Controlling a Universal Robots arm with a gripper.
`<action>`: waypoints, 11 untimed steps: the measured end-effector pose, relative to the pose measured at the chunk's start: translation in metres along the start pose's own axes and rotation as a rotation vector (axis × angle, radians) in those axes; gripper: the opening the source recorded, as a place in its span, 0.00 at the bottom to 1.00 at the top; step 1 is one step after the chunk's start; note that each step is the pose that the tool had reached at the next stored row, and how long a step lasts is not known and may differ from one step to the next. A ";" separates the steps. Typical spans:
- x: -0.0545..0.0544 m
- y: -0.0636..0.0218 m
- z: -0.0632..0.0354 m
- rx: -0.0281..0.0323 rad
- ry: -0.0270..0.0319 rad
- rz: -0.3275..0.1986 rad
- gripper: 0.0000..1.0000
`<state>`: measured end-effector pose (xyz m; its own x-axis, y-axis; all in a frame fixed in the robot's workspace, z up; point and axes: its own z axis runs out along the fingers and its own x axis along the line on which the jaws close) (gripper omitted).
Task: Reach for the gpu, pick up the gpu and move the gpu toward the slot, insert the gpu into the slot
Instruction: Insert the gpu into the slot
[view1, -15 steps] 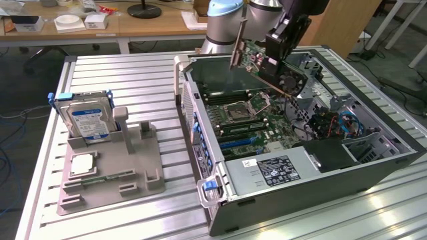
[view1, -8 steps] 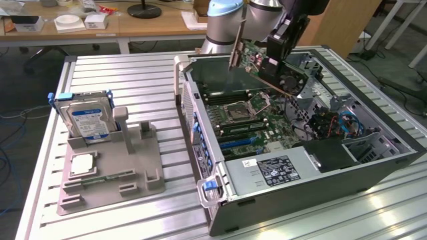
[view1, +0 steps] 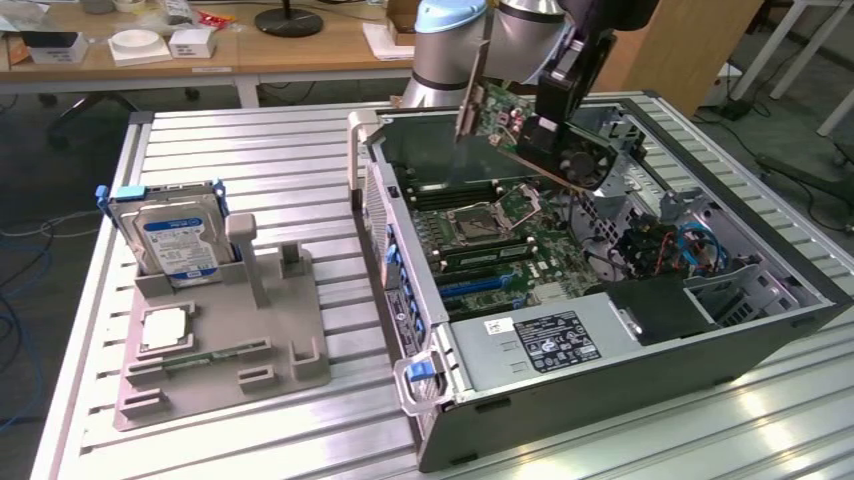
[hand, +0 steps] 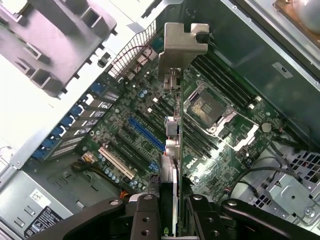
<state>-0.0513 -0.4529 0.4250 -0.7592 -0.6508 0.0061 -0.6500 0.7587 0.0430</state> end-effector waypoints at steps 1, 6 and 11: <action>0.000 0.0000 0.0000 -0.0001 0.0002 -0.006 0.26; 0.000 -0.0001 -0.0001 -0.0005 0.0012 -0.040 0.26; 0.000 -0.0002 -0.0001 -0.0009 0.0021 -0.075 0.26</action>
<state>-0.0513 -0.4532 0.4250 -0.7082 -0.7060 0.0049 -0.7051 0.7077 0.0443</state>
